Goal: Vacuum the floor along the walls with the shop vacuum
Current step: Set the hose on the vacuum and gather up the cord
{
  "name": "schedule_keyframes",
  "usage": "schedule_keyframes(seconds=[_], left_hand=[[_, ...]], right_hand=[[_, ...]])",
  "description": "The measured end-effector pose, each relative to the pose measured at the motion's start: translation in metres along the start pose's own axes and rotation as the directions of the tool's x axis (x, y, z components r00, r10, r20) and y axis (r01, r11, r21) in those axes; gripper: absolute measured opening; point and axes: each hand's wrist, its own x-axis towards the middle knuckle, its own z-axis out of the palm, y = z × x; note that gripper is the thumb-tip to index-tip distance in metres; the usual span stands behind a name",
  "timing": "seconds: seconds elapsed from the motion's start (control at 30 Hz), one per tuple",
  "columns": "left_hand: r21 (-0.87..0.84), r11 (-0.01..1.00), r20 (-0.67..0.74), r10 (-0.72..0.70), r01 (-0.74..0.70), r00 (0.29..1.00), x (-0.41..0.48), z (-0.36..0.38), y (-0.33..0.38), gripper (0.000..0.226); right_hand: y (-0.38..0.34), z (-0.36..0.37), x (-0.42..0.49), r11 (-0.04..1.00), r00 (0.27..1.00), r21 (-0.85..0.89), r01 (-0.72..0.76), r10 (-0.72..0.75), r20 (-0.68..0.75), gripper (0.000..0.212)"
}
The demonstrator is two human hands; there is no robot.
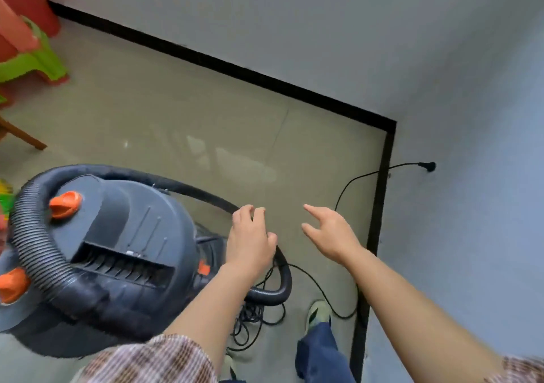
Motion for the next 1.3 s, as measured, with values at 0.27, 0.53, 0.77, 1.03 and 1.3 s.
schedule_keyframes(seconds=[0.27,0.53,0.77,1.03,1.3], left_hand=[[-0.014,0.984,0.205,0.175,-0.176,0.963,0.134,0.138,0.156,0.043],[-0.089,0.964,0.290,0.267,-0.252,0.919,0.280,0.296,0.254,0.047],[-0.079,0.943,0.299,0.331,-0.322,0.895,0.366,0.381,0.293,0.059],[0.133,0.919,0.286,0.324,-0.372,0.902,0.392,0.418,0.301,0.031],[-0.107,0.968,0.098,0.239,-0.228,0.966,0.399,0.322,0.226,0.029]], right_hand=[[0.187,-0.089,0.093,0.965,0.975,-0.141,-0.222,0.223,-0.005,0.052],[0.346,-0.160,0.234,0.796,0.957,-0.533,-0.287,0.257,-0.131,0.043],[0.419,-0.163,0.289,0.614,0.964,-0.763,-0.202,0.262,-0.044,0.069],[0.426,-0.159,0.320,0.510,0.989,-0.851,-0.123,0.133,-0.063,0.029],[0.356,-0.141,0.341,0.912,0.955,-0.385,-0.145,0.028,-0.295,0.021]])
